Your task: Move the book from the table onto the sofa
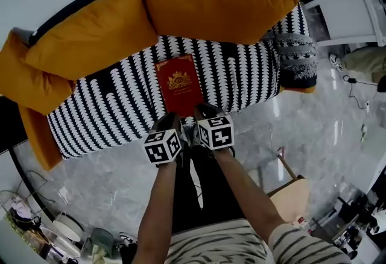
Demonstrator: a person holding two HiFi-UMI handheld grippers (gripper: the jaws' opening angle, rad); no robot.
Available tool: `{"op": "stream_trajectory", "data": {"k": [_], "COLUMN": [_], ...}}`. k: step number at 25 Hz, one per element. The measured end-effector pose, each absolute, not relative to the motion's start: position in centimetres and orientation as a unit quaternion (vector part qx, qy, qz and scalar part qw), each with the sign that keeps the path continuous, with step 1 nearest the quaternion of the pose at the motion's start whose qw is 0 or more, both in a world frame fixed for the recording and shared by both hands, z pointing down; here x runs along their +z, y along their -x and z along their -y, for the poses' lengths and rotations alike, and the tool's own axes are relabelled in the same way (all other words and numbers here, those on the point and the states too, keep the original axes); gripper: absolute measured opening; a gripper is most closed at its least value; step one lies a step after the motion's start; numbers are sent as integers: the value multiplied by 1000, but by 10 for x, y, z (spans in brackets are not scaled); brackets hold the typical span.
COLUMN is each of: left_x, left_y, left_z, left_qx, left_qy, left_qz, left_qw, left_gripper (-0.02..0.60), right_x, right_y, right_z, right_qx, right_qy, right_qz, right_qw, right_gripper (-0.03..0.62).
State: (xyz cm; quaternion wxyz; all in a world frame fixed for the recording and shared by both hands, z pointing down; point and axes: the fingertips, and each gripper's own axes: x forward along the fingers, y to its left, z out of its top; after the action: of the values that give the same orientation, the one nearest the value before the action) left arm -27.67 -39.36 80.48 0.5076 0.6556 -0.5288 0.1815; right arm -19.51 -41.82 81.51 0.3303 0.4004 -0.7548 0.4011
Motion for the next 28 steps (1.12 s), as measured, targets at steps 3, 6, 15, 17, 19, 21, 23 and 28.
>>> {"op": "stream_trajectory", "data": {"k": [3,6,15,17,19,21,23,28], "left_x": [783,751,633,608,583,557,530,458], "left_y": [268,263,262,261,262,262,261,257], "left_z": [389,381,372,378,387,395,398,404], "left_qx": [183,179,150,146,141,134,129,104], "left_qy": [-670,-681,-716,-728,-739,-746,-753,-770], "left_qz": [524,529,546,543,542,546,551,561], "left_qw": [493,474,409,392,374,356,337,286], "left_gripper": [23,6,5,5,5,5,5,5], "right_x": [792,761,647,620,593,566,537,462], "right_y": [191,187,175,179,185,189,190,187], "right_z": [412,403,396,397,401,406,408,420], "right_qx": [398,398,371,358,344,330,313,262], "right_qy": [-406,-409,-423,-423,-422,-422,-423,-428], "right_qz": [760,768,795,805,815,824,833,853], "right_qw": [315,292,226,213,199,184,171,140], "right_gripper": [23,14,14,14,14,14,14,14]}}
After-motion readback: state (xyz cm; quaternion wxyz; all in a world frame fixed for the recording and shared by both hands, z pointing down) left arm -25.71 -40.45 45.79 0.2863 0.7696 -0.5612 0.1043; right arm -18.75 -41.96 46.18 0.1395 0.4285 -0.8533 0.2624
